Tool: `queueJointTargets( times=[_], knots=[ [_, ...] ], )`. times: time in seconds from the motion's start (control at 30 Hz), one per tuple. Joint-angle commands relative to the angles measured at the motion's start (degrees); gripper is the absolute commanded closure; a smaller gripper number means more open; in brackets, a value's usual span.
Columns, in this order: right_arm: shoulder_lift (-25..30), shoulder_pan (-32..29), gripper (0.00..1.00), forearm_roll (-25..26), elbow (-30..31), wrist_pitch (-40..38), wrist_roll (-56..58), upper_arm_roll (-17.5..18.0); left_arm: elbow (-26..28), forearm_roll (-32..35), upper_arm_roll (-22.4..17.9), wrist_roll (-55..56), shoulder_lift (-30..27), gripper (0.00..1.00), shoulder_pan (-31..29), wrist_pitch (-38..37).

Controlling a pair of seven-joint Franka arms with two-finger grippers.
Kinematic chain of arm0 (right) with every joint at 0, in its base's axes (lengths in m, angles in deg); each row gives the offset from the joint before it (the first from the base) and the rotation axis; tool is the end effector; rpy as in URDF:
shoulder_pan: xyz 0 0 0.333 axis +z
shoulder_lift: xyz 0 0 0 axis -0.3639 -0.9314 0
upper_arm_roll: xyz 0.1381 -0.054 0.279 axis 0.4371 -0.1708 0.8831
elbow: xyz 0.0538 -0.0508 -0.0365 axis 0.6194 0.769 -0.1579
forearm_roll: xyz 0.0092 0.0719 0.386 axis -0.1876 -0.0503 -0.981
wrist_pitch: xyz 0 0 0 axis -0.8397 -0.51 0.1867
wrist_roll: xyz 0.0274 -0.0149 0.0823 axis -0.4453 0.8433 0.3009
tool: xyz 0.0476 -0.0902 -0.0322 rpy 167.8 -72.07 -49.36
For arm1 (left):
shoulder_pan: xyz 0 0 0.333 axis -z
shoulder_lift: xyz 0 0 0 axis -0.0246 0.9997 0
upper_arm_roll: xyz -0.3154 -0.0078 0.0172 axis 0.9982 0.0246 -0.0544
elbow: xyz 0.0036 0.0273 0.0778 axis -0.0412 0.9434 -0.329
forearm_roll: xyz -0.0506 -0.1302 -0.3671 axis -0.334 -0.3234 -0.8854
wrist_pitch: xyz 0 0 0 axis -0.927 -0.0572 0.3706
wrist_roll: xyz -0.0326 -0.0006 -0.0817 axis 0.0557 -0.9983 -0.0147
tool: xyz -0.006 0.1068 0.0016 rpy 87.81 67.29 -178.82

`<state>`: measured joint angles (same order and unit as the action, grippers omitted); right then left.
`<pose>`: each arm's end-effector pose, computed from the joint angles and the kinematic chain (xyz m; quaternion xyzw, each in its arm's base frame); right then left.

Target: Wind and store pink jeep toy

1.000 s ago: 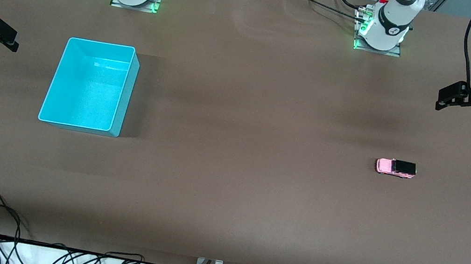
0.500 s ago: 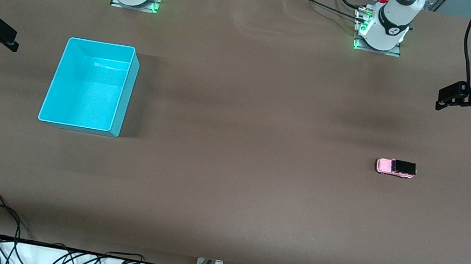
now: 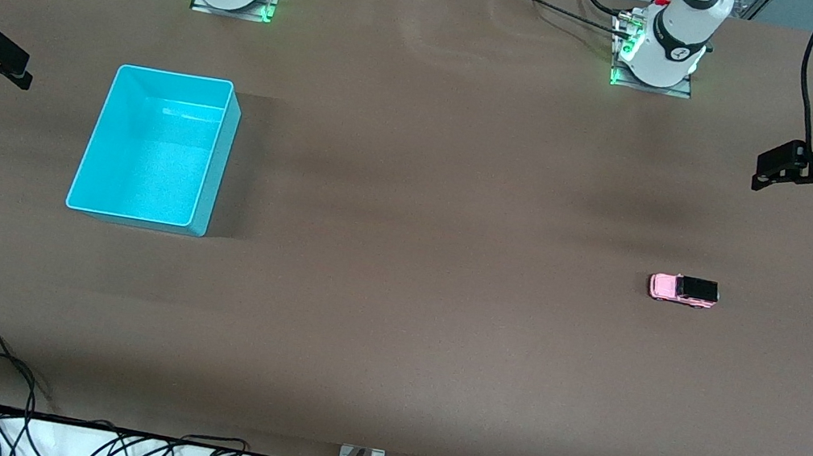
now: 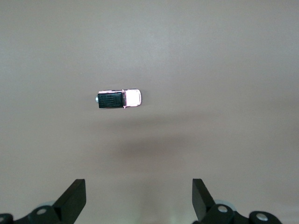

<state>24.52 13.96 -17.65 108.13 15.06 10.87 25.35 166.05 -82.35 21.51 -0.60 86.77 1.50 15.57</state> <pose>0.5728 -0.0223 0.6065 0.9997 0.0159 -0.0114 0.0139 0.5457 -0.0231 0.5959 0.9981 -0.0340 -0.0516 0.0019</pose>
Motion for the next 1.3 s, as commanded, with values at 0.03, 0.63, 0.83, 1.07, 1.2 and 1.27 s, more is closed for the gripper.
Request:
queueJointTargets(
  times=[0.03, 0.63, 0.83, 1.07, 1.2, 1.27],
  knots=[
    [0.47, -0.18, 0.0, 0.02, 0.55, -0.08, 0.82, 0.2, -2.14, 0.45, -0.07, -1.09, 1.0, 0.0, -0.09, -1.55],
    [0.47, -0.18, 0.0, 0.03, 0.55, -0.08, 0.82, 0.2, -2.05, 0.45, -0.07, -1.0, 1.0, 0.0, -0.09, -1.55],
    [0.47, -0.18, 0.0, 0.02, 0.55, -0.17, 0.82, 0.2, -2.05, 0.45, -0.07, -1.0, 1.08, 0.0, -0.18, -1.64],
    [0.47, -0.18, 0.0, 0.11, 0.55, -0.17, 0.82, 0.2, -2.05, 0.45, -0.07, -1.0, 1.08, 0.0, -0.09, -2.34],
    [0.47, -0.18, 0.0, 0.11, 0.55, -0.17, 0.82, 0.2, -2.05, 0.45, -0.16, -1.27, 1.17, 0.0, -0.53, -2.43],
    [0.47, -0.18, 0.0, 0.02, 0.55, -0.17, 0.82, 0.2, -2.13, 0.36, -0.16, -1.36, 1.52, 0.0, -0.62, -2.43]
  ],
)
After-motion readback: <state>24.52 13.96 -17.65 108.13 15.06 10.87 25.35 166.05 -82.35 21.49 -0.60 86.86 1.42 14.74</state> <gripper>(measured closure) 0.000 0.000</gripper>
